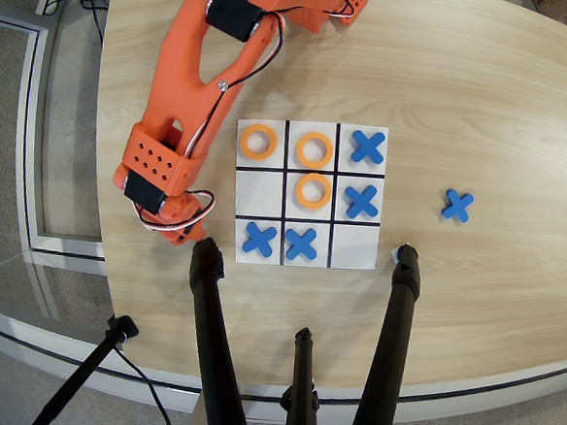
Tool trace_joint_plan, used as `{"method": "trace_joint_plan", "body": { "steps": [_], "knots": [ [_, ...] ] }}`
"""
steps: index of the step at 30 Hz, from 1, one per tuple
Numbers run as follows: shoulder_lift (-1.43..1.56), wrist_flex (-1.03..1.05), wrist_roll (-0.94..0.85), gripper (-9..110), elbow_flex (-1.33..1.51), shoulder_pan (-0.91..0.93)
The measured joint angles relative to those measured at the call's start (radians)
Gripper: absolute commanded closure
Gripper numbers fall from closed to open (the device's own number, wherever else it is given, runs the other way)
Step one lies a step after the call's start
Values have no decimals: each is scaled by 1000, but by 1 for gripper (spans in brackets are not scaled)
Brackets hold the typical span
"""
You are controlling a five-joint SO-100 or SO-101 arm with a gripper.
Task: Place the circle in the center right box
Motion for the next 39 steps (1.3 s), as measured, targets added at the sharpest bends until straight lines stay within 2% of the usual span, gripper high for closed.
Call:
{"method": "trace_joint_plan", "body": {
  "steps": [27,39],
  "knots": [
    [-104,0,-6,83,-72,40],
    [-121,37,-9,97,-95,40]
  ]
}}
